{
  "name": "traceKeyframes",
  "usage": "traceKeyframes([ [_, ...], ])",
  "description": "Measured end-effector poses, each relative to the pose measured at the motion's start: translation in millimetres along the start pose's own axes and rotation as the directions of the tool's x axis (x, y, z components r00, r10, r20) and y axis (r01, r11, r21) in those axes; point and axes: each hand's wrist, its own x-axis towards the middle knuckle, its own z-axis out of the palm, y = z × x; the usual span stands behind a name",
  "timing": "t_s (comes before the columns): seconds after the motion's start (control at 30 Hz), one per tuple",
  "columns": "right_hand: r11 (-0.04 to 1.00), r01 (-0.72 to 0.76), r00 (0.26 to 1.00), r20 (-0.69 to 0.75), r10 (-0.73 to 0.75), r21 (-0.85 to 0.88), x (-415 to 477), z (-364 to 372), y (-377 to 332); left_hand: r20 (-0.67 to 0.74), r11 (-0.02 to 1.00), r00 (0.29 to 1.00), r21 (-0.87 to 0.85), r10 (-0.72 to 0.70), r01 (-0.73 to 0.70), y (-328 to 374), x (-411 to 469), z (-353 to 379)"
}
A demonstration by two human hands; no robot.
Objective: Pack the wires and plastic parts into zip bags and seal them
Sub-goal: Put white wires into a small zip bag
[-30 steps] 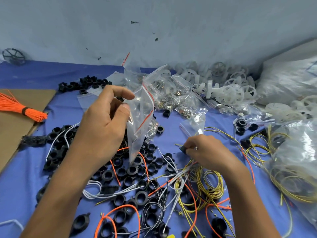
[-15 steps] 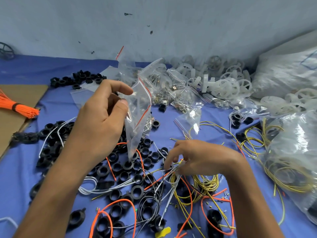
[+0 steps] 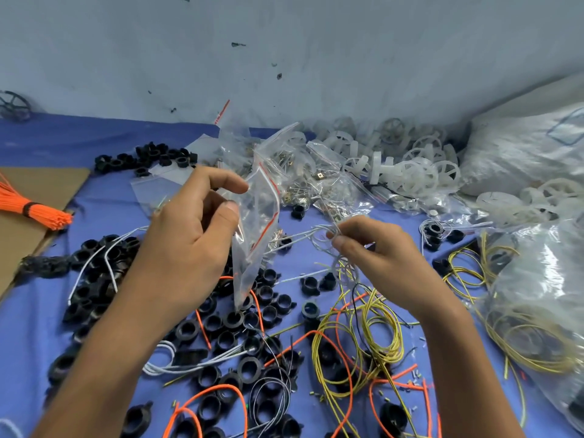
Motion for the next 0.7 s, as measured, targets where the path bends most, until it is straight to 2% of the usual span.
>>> traceKeyframes([
  [0.13,0.995,-0.025,0.999,-0.045,0.030,0.101,-1.1,-1.5,-2.5,0.000,1.000,1.000,0.009,-0.004,0.004,-0.2,-0.1,0.0],
  [0.27,0.981,-0.064,0.998,-0.003,0.066,0.183,-2.9,-2.4,-7.9,-0.003,1.000,1.000,0.013,-0.003,0.003,-1.4,0.0,0.2],
  [0.5,0.865,-0.148,0.987,0.013,0.162,0.479,-1.0,-4.7,-12.7,0.002,1.000,1.000,0.017,-0.019,0.019,-1.2,-0.5,-0.4],
  [0.7,0.811,-0.117,0.993,0.060,0.102,0.572,-3.6,-14.3,-16.7,0.004,0.999,1.000,0.030,-0.026,0.026,-0.5,-1.4,-0.4],
])
